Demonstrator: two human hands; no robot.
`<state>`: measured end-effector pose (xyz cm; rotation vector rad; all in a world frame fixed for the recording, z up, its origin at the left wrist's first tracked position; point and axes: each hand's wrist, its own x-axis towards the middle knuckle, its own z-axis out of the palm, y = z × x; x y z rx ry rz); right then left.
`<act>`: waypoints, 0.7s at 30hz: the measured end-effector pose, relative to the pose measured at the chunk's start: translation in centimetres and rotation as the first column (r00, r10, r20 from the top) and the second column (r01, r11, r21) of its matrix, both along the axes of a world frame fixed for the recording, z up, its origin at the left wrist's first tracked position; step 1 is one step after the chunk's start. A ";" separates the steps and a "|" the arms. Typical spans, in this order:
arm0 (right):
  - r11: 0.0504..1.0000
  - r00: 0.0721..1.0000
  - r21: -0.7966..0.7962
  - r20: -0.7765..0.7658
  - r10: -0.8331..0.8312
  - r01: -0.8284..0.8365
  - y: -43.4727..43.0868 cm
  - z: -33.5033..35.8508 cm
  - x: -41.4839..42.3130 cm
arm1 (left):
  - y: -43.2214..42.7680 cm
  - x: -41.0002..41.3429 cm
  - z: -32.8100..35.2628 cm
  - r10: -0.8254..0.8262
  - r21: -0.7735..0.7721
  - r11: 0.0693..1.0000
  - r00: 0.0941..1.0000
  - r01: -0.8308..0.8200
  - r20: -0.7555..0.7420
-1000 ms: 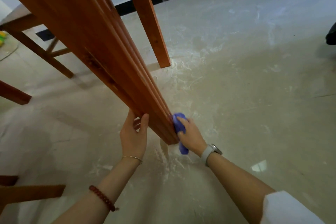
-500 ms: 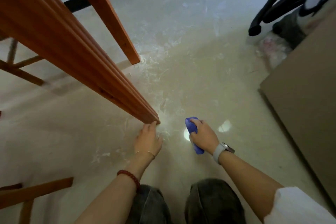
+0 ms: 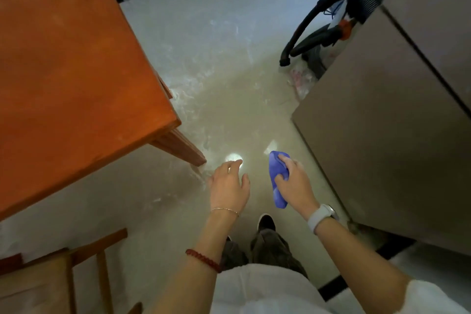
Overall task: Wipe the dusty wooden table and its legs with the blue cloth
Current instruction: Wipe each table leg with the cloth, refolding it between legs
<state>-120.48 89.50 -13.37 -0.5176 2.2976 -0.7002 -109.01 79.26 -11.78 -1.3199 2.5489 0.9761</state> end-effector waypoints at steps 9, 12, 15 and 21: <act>0.996 0.996 -0.053 -0.029 -0.080 0.078 -1.5 10.1 -1.4 | -4.7 -2.4 8.9 0.008 -0.002 1.000 0.990 -0.008 -0.140; 0.995 0.996 -0.059 -0.031 -0.084 0.082 -3.9 10.2 -4.4 | -7.1 -5.5 9.4 0.044 0.025 0.999 0.984 -0.041 -0.175; 0.997 0.999 -0.062 -0.018 -0.047 0.046 -8.3 9.9 -9.2 | -11.2 -10.6 9.5 0.102 0.040 0.995 0.975 -0.096 -0.196; 0.978 0.979 -0.061 -0.052 0.199 -0.202 -20.2 10.9 -20.7 | -21.6 -21.1 10.7 0.313 0.070 0.950 0.931 -0.305 -0.188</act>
